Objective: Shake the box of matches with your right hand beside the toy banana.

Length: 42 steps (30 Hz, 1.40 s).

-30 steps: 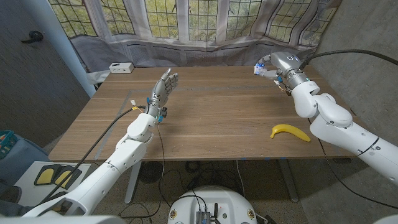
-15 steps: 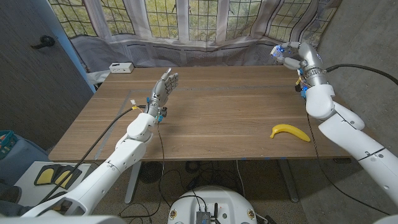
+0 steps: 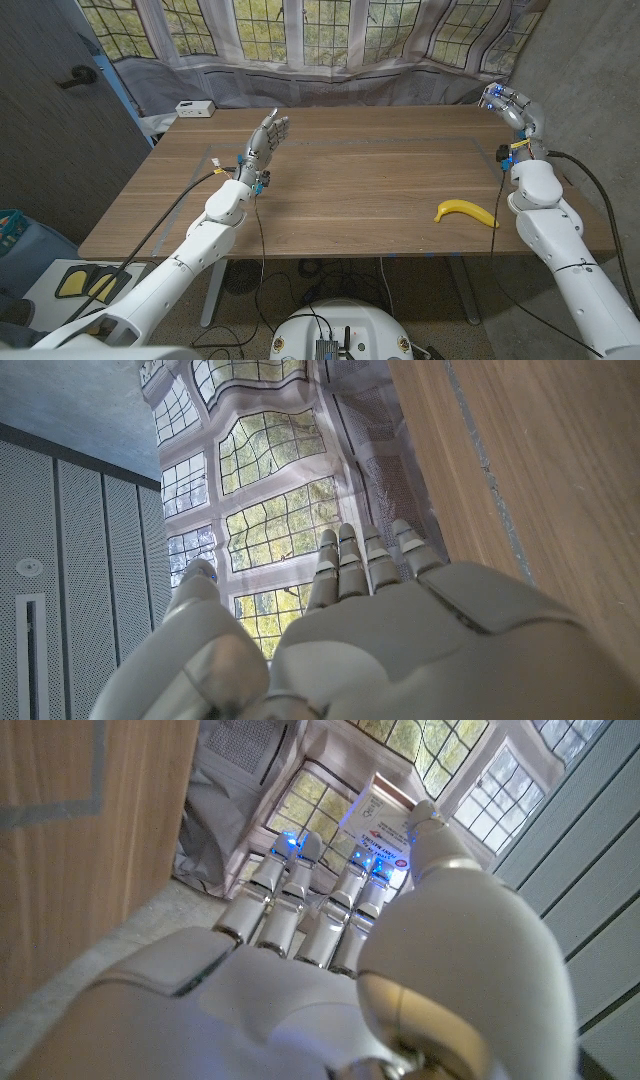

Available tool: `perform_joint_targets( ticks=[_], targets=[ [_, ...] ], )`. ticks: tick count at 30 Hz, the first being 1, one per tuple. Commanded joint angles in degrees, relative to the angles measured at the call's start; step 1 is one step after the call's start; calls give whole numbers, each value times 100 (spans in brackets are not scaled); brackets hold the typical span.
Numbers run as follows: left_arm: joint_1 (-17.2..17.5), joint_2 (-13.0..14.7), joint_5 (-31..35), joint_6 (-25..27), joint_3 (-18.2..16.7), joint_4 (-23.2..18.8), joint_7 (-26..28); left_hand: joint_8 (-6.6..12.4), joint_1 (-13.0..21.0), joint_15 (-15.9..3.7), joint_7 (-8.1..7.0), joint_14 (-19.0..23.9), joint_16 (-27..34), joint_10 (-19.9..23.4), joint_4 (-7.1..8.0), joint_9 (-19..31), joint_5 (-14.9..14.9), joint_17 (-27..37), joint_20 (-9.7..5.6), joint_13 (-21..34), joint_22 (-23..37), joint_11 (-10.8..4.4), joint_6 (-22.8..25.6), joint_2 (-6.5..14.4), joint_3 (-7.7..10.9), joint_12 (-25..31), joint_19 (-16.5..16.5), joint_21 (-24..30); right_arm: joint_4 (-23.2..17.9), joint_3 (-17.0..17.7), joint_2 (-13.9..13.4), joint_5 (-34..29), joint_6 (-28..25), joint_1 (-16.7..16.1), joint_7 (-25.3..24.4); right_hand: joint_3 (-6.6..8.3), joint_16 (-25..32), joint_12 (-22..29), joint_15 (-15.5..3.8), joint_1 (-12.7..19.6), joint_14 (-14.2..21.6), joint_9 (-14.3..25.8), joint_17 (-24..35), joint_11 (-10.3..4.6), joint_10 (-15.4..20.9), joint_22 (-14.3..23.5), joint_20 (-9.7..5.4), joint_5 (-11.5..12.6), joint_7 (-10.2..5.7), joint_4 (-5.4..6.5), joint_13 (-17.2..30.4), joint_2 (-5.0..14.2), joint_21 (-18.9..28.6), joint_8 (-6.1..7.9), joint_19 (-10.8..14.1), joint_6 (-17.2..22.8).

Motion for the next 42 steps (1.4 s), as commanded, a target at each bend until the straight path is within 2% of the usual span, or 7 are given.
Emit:
perform_joint_targets(
  ticks=[1,13,18,26,31,37,42],
  targets=[
    [-51,10,45,93,47,-43,10,-22,47,5,-7,-11,10,62,14,22,-10,15,28,8,18,-18,37,14,41,1,-29,17,766,301,501,4865,140,87,1076,-64,22,-11,-363,148,-31,35,50,-13,11,27,-52,-45,-191,24,30,248,27,-47,2,109],
    [24,-10,43,80,35,-80,87,-23,45,15,-6,-6,12,58,15,22,-10,15,29,8,18,-2,36,14,42,-3,-30,19,892,-376,-192,4247,254,399,2173,-135,40,-23,-415,108,-64,43,98,-20,7,28,-77,-90,-196,55,36,290,-11,-65,-74,126],
    [59,-10,36,69,20,-93,112,-17,46,13,-9,-2,13,63,15,22,-9,15,36,9,18,-19,51,15,44,-2,-30,20,744,-874,-677,3475,351,621,2428,-144,43,-22,-407,144,-64,44,101,-18,16,28,-60,-96,-197,25,37,280,-21,-65,-97,143],
    [118,-4,43,23,-9,-127,153,-18,45,26,-11,4,15,63,14,22,-9,16,44,9,18,-22,50,16,45,-3,-33,20,-39,-1660,-1787,1078,498,835,1637,-162,57,-12,-357,176,-57,48,114,-11,50,29,-19,-101,-188,9,40,292,-32,-48,-125,211],
    [148,33,79,17,-28,-202,185,-18,46,23,-12,5,15,59,15,22,-9,16,45,9,18,-26,51,17,46,-5,-35,19,-531,-2114,-2286,-168,274,1054,1325,-172,70,-2,-332,209,-37,49,119,-6,82,30,7,-103,-159,-10,41,293,-35,-46,-135,239],
    [203,54,68,6,-55,-252,202,-18,45,19,-12,4,14,63,15,22,-9,16,50,9,18,-20,52,17,47,-4,-39,18,-990,-2714,-2740,-1387,-136,1490,1487,-185,81,3,-321,236,-33,52,129,0,103,30,37,-104,-135,-18,43,308,-58,-46,-196,264],
    [270,74,28,-2,-87,-278,207,-21,44,19,-13,4,14,66,15,22,-9,17,53,10,18,-32,48,18,48,-4,-46,16,-1687,-3417,-3173,-3122,-1020,2017,1856,-194,83,-3,-334,255,-48,53,138,3,97,30,36,-105,-134,-21,43,323,-77,-56,-252,261]
  ],
)
